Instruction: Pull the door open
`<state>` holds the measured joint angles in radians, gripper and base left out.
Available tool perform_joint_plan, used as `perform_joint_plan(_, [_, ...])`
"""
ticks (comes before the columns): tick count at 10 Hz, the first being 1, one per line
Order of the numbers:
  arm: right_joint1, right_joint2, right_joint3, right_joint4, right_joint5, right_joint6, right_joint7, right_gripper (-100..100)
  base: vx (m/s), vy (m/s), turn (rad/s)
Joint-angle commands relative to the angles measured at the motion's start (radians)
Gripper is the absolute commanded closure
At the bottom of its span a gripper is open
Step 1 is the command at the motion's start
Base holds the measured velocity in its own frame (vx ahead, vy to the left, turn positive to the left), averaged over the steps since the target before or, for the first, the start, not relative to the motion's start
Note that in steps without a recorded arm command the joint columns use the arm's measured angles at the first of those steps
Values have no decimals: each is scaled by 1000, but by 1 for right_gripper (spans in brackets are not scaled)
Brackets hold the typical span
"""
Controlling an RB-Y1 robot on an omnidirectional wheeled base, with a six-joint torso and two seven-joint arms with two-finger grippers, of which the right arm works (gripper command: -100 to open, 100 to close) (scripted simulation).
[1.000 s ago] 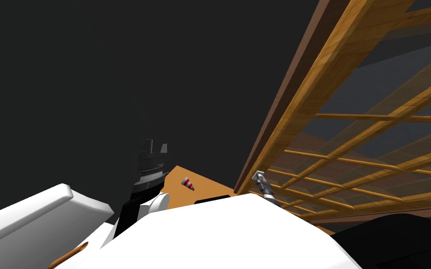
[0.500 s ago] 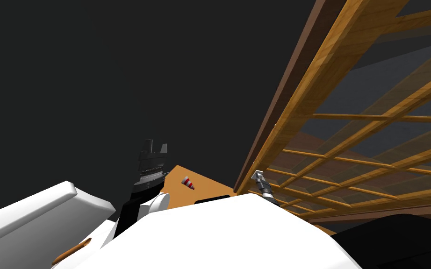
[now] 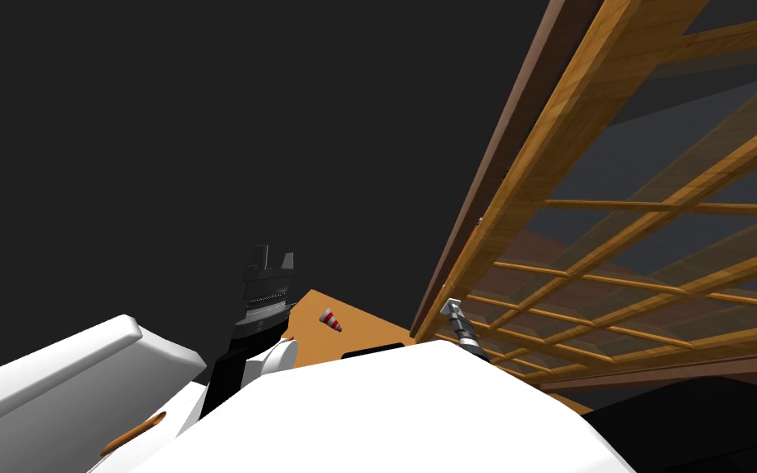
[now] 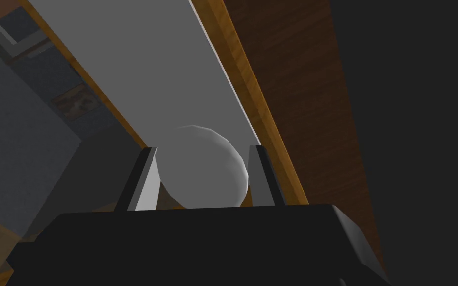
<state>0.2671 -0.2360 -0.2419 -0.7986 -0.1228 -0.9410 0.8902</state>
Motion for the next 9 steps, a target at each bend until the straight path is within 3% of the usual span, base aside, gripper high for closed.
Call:
perform_joint_plan(1, [-5,0,9,4,-7,2,-50,100,-33,-9,14])
perform_joint_plan(8, [-22,-5,29,15,-26,4,-221,100,-27,-5,6])
perform_joint_plan(9, [-22,-5,29,15,-26,4,-223,100,-20,-5,5])
